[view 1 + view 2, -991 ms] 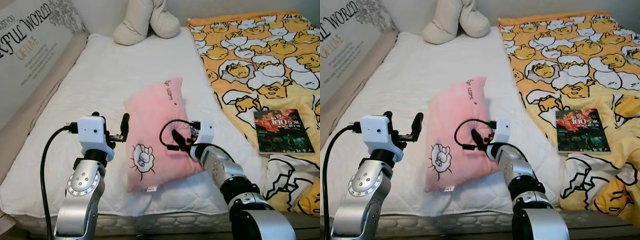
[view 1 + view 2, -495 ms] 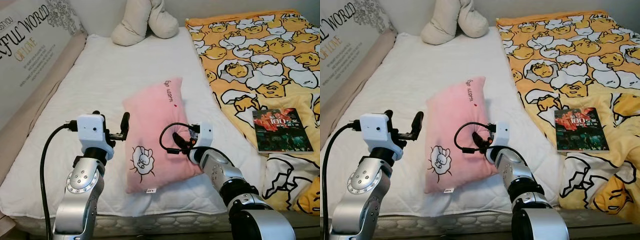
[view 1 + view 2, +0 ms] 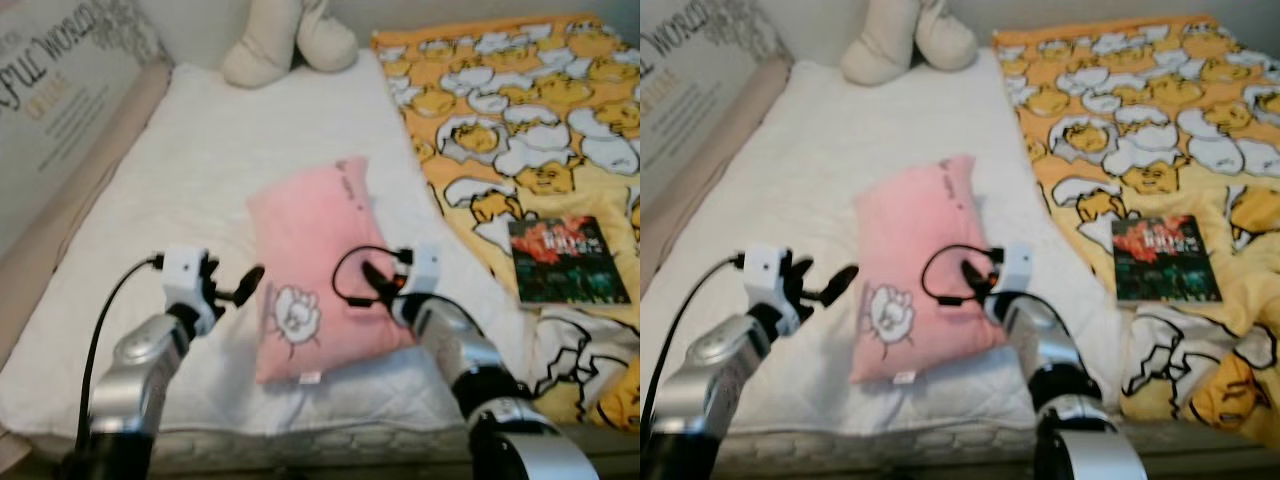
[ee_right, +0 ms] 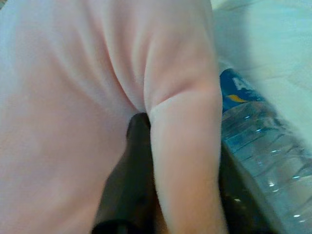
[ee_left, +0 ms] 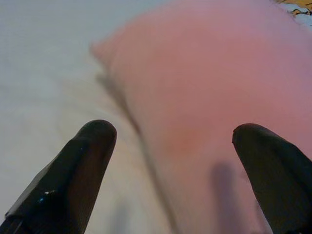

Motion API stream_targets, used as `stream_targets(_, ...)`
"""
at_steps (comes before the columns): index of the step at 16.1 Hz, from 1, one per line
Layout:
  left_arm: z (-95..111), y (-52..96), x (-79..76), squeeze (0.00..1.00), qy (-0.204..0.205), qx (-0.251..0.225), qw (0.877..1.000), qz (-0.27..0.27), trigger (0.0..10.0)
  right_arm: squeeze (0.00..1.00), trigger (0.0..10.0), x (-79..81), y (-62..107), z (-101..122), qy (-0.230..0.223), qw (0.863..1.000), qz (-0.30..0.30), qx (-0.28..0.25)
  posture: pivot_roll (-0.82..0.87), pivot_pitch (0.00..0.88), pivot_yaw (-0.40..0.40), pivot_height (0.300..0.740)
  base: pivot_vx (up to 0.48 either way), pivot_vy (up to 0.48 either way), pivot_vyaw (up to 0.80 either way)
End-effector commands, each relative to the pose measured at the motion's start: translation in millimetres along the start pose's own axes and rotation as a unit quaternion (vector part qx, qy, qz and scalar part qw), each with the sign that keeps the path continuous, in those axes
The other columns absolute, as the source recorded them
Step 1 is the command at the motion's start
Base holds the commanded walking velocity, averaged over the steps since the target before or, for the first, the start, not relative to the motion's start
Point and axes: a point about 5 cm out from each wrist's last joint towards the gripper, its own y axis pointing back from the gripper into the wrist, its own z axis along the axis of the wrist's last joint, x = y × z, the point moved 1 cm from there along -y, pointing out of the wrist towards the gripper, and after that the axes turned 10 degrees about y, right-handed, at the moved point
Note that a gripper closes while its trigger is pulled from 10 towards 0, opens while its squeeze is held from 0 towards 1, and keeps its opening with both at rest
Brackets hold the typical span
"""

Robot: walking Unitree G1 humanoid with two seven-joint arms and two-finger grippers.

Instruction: Clean up the room

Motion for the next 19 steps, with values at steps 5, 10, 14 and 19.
stream_targets(5,-10.4,-12.5,19.5,0.00,0.157,-0.005,0.987,-0.034,10.0,0.00,0.0,-6.2,9.2,5.7,-0.033,0.999,0.004,-0.015,-0.15,0.000,0.142,0.740,0.000,0.000,0.00)
stream_targets(10,-24.4,-32.7,6.1,0.00,0.166,0.018,0.985,-0.050,10.0,0.00,0.0,-2.6,16.0,-0.3,-0.029,0.999,0.010,-0.010,-0.17,0.000,0.147,0.740,0.000,0.000,0.00)
stream_targets(14,-36.1,-49.6,-18.1,0.00,0.199,0.040,0.975,-0.087,10.0,0.00,0.0,8.5,17.3,5.0,-0.032,0.999,0.025,-0.016,-0.18,0.000,0.151,0.740,0.000,0.000,0.00)
stream_targets(19,-61.8,-56.1,-35.2,0.00,0.211,0.082,0.972,-0.067,10.0,0.00,0.0,15.2,19.8,4.2,-0.041,0.999,0.033,-0.015,-0.18,0.000,0.157,0.740,0.000,0.000,0.00)
